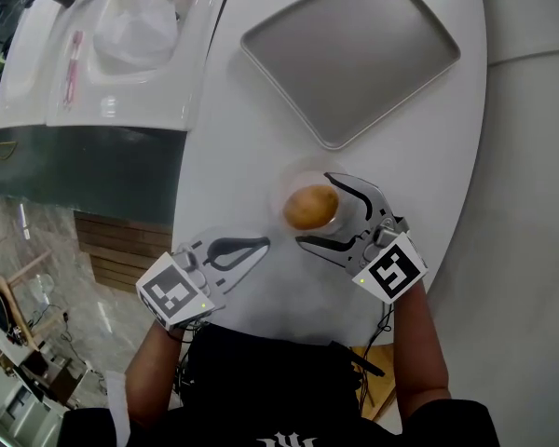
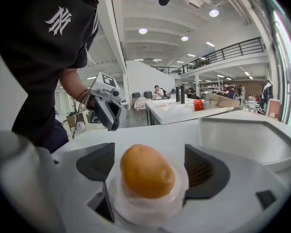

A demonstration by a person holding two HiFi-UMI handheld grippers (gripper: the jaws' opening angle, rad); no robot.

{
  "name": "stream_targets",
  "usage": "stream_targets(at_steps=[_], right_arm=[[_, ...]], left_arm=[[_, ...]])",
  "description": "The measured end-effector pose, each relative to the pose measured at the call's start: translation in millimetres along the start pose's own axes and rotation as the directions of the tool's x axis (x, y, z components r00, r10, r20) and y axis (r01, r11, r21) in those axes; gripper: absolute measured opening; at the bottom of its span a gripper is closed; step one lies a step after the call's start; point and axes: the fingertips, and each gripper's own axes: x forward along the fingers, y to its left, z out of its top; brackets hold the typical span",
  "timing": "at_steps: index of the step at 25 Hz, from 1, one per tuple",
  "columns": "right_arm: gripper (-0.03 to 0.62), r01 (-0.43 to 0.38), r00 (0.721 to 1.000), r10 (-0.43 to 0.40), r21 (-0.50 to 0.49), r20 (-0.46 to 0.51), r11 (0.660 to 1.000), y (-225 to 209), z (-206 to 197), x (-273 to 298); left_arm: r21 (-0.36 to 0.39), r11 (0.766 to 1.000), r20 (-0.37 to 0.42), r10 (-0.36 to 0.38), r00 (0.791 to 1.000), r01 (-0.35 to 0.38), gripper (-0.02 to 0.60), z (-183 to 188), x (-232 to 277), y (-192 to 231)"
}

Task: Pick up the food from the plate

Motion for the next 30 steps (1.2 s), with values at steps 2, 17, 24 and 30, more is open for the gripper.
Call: stream_targets(at_steps=[2,17,24,30], right_arm=[[0.397,-0.012,1.000,0.012,-0.013,-0.013,1.000,-1,-7,4],[0.396,-0.144,0.983,0.129,-0.112,-0.130,0.983,6,-29,23],[0.394,-0.156,0.979,0.134,-0.141,-0.156,0.978,5,-32,27],[0.394,-0.171,0.973,0.145,-0.139,-0.177,0.975,8,-33,26]], left_arm=[[-0.004,1.000,-0.001,0.005,1.000,-0.005,0.006,-3,2,4],[-0.047,0.999,-0.013,0.016,1.000,-0.016,0.006,-19,15,14],[-0.053,0.999,-0.007,0.015,1.000,-0.015,0.006,-22,15,16],[-0.050,0.999,-0.002,0.018,1.000,-0.018,0.006,-21,12,12]])
